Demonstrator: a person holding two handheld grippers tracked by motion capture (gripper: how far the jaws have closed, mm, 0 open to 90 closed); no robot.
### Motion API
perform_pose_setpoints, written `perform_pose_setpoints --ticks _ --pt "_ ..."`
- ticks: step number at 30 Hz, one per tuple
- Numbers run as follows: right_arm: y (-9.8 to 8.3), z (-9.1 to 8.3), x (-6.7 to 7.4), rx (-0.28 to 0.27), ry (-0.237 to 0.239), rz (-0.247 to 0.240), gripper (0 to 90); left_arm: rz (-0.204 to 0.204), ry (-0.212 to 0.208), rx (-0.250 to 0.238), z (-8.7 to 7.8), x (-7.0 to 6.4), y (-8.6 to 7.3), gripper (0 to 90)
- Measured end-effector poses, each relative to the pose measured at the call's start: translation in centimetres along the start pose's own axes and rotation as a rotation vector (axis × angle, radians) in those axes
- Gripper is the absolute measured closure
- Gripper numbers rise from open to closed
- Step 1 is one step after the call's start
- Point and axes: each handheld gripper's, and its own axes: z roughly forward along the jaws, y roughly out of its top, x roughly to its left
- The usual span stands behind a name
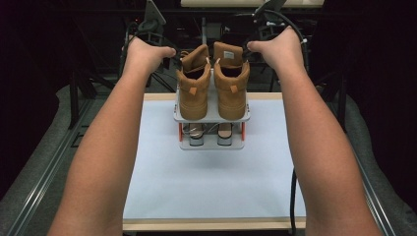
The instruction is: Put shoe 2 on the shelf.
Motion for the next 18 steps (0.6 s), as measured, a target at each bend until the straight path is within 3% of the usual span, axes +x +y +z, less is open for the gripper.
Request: perform_pose_setpoints --ticks 3,6,14,18 --pt "-0.4 -0.2 -0.8 0.003 -0.022 -0.01 42.3 -0.003 0.002 -0.002 -0.1 0.8 -0.3 41.6" --pt "-1.0 -0.2 -1.6 0.014 -0.038 -0.037 42.3 0.022 0.012 0.0 -0.3 1.1 -0.6 41.6" --pt "-3.1 0.2 -2.8 0.067 -0.062 -0.108 42.6 0.16 0.038 0.033 0.1 1.9 -2.2 41.8" --pt "-4.1 0.3 -3.0 0.049 -0.059 -0.14 42.7 0.205 0.032 0.043 0.3 2.1 -3.3 41.6"
